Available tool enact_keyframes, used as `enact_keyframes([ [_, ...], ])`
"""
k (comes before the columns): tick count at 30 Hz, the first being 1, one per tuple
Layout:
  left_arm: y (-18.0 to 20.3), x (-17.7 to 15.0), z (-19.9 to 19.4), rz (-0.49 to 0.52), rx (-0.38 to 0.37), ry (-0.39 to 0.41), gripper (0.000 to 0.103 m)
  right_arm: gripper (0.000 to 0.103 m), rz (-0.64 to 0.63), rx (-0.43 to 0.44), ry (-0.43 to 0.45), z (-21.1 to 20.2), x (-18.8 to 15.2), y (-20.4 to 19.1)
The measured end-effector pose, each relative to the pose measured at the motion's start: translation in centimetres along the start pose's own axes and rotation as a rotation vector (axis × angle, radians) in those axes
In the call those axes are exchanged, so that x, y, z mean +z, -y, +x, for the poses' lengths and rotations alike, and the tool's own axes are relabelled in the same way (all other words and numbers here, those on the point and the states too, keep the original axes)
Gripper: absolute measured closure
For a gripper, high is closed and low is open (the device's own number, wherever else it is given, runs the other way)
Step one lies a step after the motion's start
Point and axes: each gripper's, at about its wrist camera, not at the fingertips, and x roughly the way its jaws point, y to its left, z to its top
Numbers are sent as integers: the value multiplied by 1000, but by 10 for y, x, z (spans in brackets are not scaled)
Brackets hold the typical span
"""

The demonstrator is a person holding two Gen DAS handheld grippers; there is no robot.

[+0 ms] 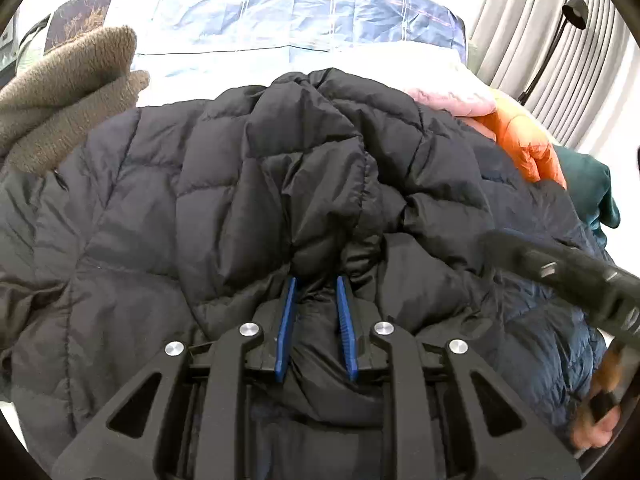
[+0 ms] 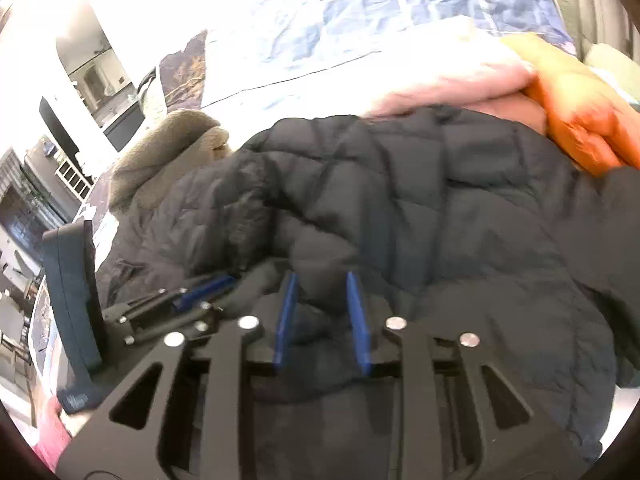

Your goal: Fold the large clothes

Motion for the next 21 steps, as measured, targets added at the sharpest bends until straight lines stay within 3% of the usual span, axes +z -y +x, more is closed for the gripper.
enact_keyframes([
  [1,1,3,-4,-11,-3,-3,77,50,-11,-44,-41,18,-7,-1],
  [3,-4,4,-19,-53,-43,6,66,50,-57,-81,-11,40,-27,2],
  [5,-18,-2,-46,-95,-79,30,41,49,-75,-96,7,34,-28,-4],
  [6,-25,-6,-59,-100,-60,51,37,48,-81,-99,10,32,-28,-6],
  [10,-71,-31,-112,-168,50,144,37,48,-70,-78,12,30,-30,-6],
  [12,-121,-54,-140,-313,93,173,41,48,-73,-79,16,30,-30,-8],
  [13,-139,-59,-146,-367,119,178,48,48,-74,-80,16,30,-31,-7],
  [16,-222,-108,-168,-657,192,163,61,48,-73,-79,18,33,-29,-7],
  [21,-308,-163,-184,-961,191,211,62,48,-77,-82,19,27,-32,0],
])
